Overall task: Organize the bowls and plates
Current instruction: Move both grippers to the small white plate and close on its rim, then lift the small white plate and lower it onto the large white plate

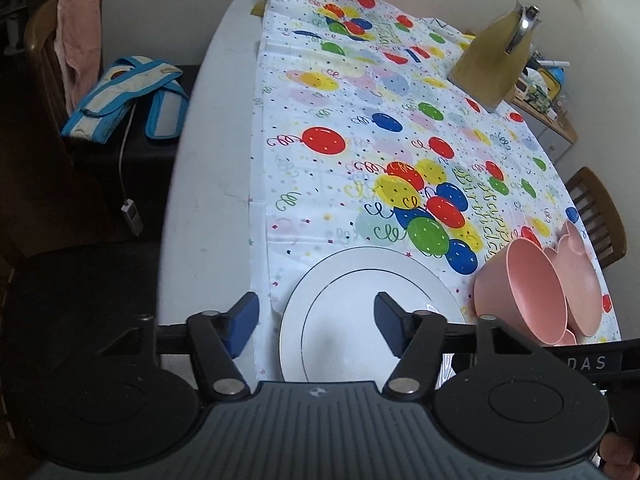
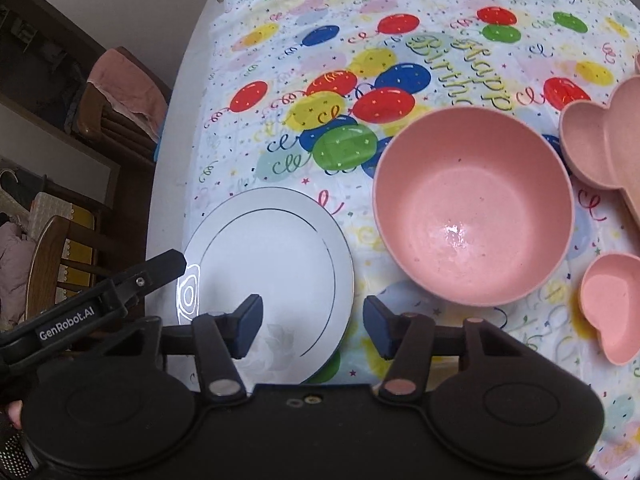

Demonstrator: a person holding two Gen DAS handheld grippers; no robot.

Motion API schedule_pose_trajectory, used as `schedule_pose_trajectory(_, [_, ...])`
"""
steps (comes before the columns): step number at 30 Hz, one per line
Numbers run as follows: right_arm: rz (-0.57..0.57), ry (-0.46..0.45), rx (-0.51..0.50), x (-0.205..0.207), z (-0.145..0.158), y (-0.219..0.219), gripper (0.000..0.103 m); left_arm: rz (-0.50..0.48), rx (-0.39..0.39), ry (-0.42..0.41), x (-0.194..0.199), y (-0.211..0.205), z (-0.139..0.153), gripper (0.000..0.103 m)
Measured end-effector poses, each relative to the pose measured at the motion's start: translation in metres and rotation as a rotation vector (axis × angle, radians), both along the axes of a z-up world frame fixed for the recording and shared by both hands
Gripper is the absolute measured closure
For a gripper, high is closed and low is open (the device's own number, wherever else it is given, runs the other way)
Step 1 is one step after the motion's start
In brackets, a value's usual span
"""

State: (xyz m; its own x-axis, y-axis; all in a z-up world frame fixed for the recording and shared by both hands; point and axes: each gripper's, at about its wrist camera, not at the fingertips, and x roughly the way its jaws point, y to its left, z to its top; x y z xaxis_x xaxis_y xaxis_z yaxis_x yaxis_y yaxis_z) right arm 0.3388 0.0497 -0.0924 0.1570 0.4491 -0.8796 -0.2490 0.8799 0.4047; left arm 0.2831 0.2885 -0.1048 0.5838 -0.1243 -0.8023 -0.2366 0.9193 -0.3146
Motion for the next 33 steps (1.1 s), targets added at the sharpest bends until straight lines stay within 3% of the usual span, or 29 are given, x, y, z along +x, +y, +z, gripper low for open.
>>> schedule_pose_trajectory(4, [-0.010, 0.029, 0.001, 0.003, -0.008, -0.001, 0.064, -0.028, -0.034, 0.008, 0.006, 0.005, -0.005, 0.063])
schedule_pose_trajectory(13, [-0.006, 0.045, -0.016, 0.006, -0.018, 0.000, 0.076, -0.074, -0.053, 0.045, 0.013, 0.015, -0.017, 0.076])
schedule_pose_trajectory(24, [0.009, 0.046, -0.021, 0.007, -0.024, -0.001, 0.081, -0.147, -0.179, 0.100, 0.019, 0.038, -0.030, 0.086])
schedule_pose_trajectory(33, [0.018, 0.021, -0.028, 0.005, -0.024, -0.003, 0.091, -0.145, -0.166, 0.099, 0.013, 0.035, -0.028, 0.087])
